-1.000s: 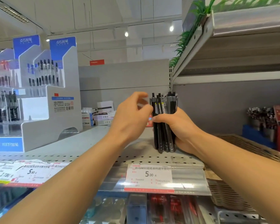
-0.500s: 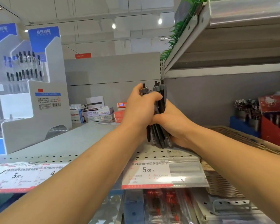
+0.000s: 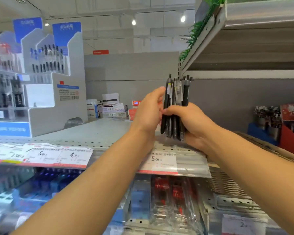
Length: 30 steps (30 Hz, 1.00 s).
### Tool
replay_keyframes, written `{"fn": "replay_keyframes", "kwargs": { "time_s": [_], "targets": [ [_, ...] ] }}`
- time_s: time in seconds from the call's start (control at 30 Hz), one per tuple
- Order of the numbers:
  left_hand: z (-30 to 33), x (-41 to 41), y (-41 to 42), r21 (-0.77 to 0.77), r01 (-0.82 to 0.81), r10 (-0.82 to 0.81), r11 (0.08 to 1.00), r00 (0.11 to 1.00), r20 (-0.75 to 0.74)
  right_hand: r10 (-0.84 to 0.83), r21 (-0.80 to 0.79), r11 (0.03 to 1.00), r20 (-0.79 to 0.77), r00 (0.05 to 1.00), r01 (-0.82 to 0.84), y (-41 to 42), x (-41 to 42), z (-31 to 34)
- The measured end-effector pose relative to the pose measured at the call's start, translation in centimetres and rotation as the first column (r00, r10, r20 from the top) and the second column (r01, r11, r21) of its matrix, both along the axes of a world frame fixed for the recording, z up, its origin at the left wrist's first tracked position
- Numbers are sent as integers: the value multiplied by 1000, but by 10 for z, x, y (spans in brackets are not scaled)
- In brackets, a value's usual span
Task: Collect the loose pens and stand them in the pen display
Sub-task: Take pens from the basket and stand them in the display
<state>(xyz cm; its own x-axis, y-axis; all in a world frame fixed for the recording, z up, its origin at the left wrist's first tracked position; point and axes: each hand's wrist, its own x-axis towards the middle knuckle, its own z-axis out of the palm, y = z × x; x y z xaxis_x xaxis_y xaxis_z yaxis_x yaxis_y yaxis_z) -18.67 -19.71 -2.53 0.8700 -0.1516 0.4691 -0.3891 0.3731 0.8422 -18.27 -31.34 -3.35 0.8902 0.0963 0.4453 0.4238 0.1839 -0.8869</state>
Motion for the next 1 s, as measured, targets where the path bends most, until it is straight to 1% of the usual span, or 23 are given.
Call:
{"fn": "replay_keyframes", "kwargs": {
  "time_s": [0.07,0.1,0.17,0.23,0.33,0.4,0.43,0.47,0.53,0.6,0.7,0.77,0.83,0.93,0.97,1.0],
  "targets": [
    [-15,-19,-1,-231,-65,52,971,997,-62,119,194,975,-44,992,-109,13,-16,2],
    [-24,-29,-1,-352,-88,67,932,995,-71,178,279,948,-64,982,-153,22,-25,0],
    [-44,-51,3,-576,-123,97,808,992,-75,283,387,892,-80,956,-232,45,-43,-12],
    [-66,-71,12,-703,-227,206,675,972,-116,373,420,855,-88,924,-305,69,-59,-36],
    [-101,-101,42,-758,-418,338,500,901,-274,480,416,821,-135,867,-390,109,-78,-84],
    [-127,-124,71,-756,-533,395,381,833,-388,583,427,774,-191,790,-468,140,-91,-119],
    [-139,-138,86,-756,-574,430,315,796,-426,642,442,737,-220,734,-512,157,-99,-134],
    [-149,-152,100,-752,-607,472,255,757,-452,700,461,692,-243,671,-556,175,-108,-148],
    [-166,-177,130,-729,-664,542,168,680,-494,778,491,621,-292,556,-611,213,-127,-171],
    [-181,-195,162,-711,-698,577,89,618,-534,808,494,589,-362,465,-639,251,-145,-186],
    [-200,-216,214,-679,-733,594,-21,538,-599,808,498,575,-471,354,-649,309,-169,-202],
    [-210,-227,247,-654,-755,590,-37,512,-625,799,489,577,-505,327,-654,348,-178,-211],
    [-216,-236,283,-608,-794,580,-12,490,-651,793,468,577,-515,324,-669,387,-182,-218],
    [-215,-249,344,-522,-848,600,96,468,-650,787,395,576,-504,355,-716,444,-180,-221],
    [-212,-251,366,-466,-872,625,150,449,-639,784,358,578,-492,378,-734,461,-178,-219],
    [-208,-252,388,-371,-903,670,217,414,-616,783,320,579,-474,403,-749,479,-174,-215]
  ]
}}
